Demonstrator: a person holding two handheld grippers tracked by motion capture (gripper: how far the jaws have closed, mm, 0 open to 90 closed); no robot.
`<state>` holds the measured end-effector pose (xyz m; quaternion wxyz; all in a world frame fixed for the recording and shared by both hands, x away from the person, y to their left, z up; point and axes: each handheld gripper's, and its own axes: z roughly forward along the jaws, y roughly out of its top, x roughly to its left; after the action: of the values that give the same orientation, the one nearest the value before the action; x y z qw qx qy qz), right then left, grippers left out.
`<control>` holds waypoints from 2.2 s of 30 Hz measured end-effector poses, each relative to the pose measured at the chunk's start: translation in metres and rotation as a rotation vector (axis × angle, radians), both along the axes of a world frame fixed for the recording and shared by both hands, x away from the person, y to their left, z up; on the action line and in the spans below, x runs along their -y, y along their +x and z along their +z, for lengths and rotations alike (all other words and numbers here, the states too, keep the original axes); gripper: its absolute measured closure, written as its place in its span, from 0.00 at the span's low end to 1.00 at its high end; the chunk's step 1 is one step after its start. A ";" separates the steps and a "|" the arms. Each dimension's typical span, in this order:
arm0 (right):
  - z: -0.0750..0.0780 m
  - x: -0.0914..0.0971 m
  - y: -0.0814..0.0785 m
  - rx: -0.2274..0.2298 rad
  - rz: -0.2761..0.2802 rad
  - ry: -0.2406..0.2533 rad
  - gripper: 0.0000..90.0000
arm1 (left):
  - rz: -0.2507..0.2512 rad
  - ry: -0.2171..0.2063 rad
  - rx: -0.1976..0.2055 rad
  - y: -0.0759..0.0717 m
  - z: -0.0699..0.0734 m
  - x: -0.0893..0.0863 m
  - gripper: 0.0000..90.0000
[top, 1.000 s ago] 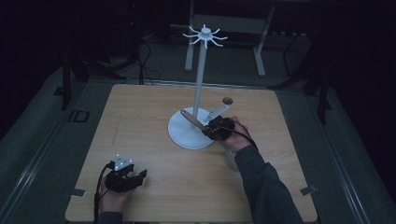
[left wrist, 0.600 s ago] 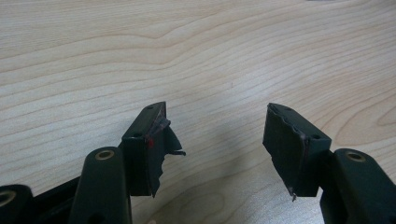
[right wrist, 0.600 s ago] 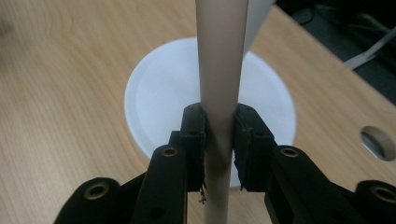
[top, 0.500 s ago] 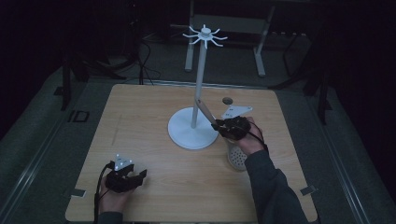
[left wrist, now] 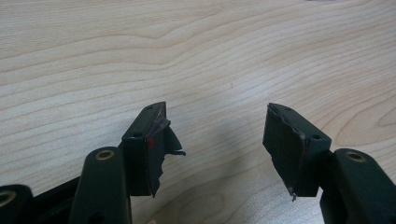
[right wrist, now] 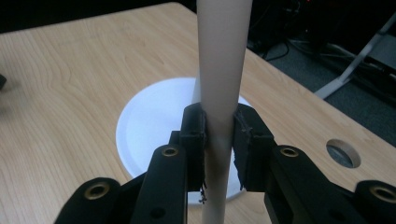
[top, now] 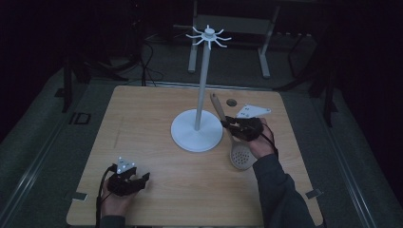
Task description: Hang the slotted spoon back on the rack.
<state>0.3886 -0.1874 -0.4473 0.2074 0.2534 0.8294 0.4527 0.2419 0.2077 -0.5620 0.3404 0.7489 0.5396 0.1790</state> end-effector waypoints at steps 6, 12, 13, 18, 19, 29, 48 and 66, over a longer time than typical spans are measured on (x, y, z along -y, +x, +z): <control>0.004 0.004 0.000 0.016 -0.027 0.052 0.84 | -0.001 0.001 0.000 0.000 0.000 0.000 0.45; 0.009 0.010 0.001 0.019 -0.048 0.128 0.84 | 0.002 -0.001 -0.002 0.000 0.000 0.000 0.45; 0.009 0.010 0.001 0.021 -0.050 0.134 0.83 | 0.001 -0.001 -0.003 0.000 0.000 0.000 0.45; 0.013 0.010 -0.001 0.050 -0.059 0.156 0.83 | 0.000 0.002 0.000 0.000 0.000 0.000 0.45; 0.014 0.010 -0.001 0.057 -0.061 0.158 0.83 | 0.001 0.001 0.000 0.000 0.000 0.000 0.45; 0.023 0.002 -0.003 0.084 -0.062 0.214 0.83 | 0.003 -0.002 0.004 0.000 0.000 -0.001 0.45; 0.037 -0.002 -0.004 0.115 -0.077 0.223 0.83 | 0.006 0.009 0.023 -0.001 0.002 -0.001 0.47; 0.049 -0.004 -0.004 0.131 -0.095 0.247 0.83 | 0.009 0.010 0.022 -0.001 0.002 -0.001 0.47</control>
<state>0.3847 -0.1833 -0.3985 0.2496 0.2861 0.7391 0.5564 0.2404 0.2085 -0.5602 0.3418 0.7461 0.5384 0.1916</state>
